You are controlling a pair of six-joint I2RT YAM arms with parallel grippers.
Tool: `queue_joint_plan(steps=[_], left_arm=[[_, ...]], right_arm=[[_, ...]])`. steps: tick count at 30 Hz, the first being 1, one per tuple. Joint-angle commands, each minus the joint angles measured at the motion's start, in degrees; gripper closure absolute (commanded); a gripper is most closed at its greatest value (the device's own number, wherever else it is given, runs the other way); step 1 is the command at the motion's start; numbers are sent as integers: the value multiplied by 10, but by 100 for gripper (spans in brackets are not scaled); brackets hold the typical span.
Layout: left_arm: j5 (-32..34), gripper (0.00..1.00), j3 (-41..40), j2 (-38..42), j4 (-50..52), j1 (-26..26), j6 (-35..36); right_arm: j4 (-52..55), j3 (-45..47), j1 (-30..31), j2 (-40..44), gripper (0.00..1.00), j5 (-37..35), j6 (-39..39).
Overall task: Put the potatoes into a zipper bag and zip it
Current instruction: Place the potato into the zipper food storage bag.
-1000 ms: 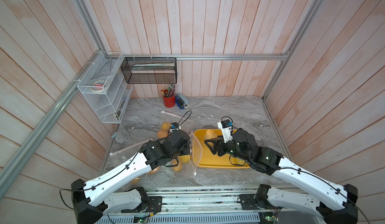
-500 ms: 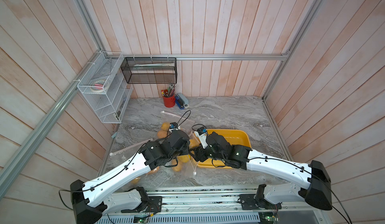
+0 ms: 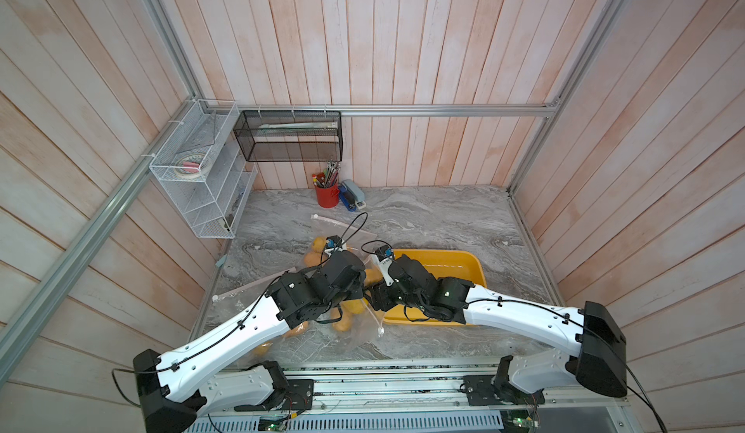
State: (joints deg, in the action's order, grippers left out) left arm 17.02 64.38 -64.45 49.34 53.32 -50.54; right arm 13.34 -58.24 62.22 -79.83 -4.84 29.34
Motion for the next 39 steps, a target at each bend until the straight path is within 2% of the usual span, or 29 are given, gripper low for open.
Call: queue_joint_plan(steps=[1, 8, 17, 23, 26, 34, 37, 39], left_arm=[[14, 100, 10, 11, 9, 0, 6], [11, 100, 5, 16, 7, 0, 5], [11, 100, 1, 19, 5, 0, 5], [11, 100, 4, 16, 9, 0, 5], [13, 100, -2, 18, 7, 0, 5], [13, 100, 0, 19, 7, 0, 3], [12, 100, 1, 16, 7, 0, 3], [11, 100, 5, 14, 10, 0, 1]], right_arm=[[17, -16, 2, -7, 29, -25, 3], [38, -28, 1, -16, 25, -31, 14], [42, -31, 2, -14, 12, -14, 19], [58, -36, 2, 17, 12, -13, 19], [97, -39, 2, 57, 12, -44, 24], [277, -57, -5, 174, 12, -212, 96], [345, -58, -25, 186, 13, -239, 132], [371, -46, -56, 189, 12, -232, 134]])
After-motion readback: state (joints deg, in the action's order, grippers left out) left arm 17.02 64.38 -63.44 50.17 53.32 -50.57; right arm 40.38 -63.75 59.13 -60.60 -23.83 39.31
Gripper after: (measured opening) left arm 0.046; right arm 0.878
